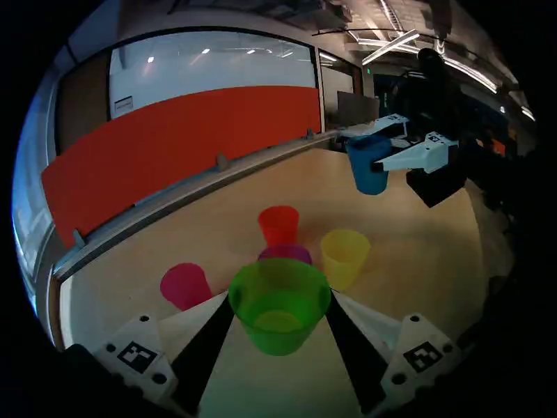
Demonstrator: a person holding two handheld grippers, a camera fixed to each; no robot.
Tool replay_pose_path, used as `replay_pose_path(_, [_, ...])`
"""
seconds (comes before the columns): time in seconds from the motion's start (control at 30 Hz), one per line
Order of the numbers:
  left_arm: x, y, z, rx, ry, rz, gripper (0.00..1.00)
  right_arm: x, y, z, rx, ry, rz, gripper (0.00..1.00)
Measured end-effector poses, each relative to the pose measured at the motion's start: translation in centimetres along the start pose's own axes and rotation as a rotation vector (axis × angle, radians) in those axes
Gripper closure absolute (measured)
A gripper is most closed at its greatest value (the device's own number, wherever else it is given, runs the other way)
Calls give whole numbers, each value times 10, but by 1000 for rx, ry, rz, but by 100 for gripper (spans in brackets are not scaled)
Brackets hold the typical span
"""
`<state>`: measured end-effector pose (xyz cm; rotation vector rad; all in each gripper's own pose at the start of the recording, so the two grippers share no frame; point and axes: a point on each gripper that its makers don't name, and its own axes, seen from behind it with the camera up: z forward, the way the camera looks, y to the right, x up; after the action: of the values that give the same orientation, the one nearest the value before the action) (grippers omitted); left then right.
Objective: Pour water
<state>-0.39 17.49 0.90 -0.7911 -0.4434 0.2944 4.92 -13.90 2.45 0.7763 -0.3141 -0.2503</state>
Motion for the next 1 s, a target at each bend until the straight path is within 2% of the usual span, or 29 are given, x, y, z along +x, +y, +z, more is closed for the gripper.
replay_pose_path(0.2, [-22,-5,12,4,-63,13,13,-23,3,7,-1,-45,-4,9])
replay_pose_path(0.5, [-45,-6,26,-18,-129,-6,13,-46,0,14,8,-90,-4,9])
replay_pose_path(1.0, [-56,-8,39,-21,-137,-36,13,-58,-2,23,10,-121,4,9])
